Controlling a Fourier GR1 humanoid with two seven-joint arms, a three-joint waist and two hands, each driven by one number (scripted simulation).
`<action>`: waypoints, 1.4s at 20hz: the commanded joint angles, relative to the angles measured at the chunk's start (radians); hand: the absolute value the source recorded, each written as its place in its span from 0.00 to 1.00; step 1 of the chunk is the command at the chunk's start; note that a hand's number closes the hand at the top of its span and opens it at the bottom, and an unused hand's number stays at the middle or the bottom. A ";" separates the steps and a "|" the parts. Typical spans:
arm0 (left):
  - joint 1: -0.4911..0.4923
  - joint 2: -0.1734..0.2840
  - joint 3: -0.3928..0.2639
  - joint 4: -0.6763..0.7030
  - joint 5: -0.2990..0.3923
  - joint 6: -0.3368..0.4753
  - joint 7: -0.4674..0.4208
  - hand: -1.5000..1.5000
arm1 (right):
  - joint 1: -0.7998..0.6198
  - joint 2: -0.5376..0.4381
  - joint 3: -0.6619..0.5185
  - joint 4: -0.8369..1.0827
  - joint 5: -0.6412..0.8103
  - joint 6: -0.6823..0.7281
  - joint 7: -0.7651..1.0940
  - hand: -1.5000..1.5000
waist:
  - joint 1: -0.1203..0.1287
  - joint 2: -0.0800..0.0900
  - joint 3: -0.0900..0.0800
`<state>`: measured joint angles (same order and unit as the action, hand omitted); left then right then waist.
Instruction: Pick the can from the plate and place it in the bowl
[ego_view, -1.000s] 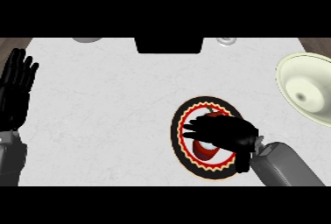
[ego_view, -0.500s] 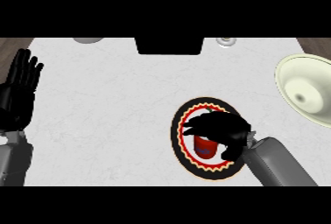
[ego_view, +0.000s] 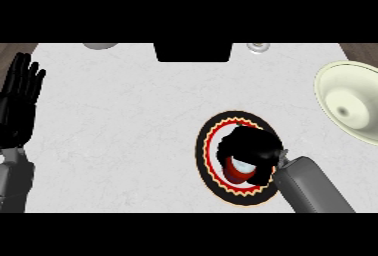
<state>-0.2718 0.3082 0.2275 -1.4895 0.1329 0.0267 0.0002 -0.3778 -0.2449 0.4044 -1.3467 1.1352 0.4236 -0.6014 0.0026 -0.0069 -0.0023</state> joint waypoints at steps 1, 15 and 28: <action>0.043 -0.009 0.008 -0.028 -0.002 0.013 -0.003 0.50 | 0.100 -0.164 -0.158 -0.005 -0.034 -0.049 -0.010 1.00 | -0.024 0.002 0.003; 0.087 0.020 0.081 -0.026 0.029 0.013 -0.027 0.50 | 0.236 -0.742 -0.980 0.530 -0.228 -0.223 0.079 1.00 | -0.101 0.012 0.014; 0.067 0.007 0.010 -0.071 0.032 -0.036 0.010 0.50 | 0.187 -1.055 -1.238 0.918 -0.449 -0.121 -0.391 1.00 | 0.006 0.009 0.009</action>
<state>-0.2022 0.3106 0.2493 -1.5415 0.1535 0.0129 -0.0045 -0.1549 -1.2393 -0.7851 -0.5153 0.7392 0.2373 -0.8732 -0.0209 0.0022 0.0075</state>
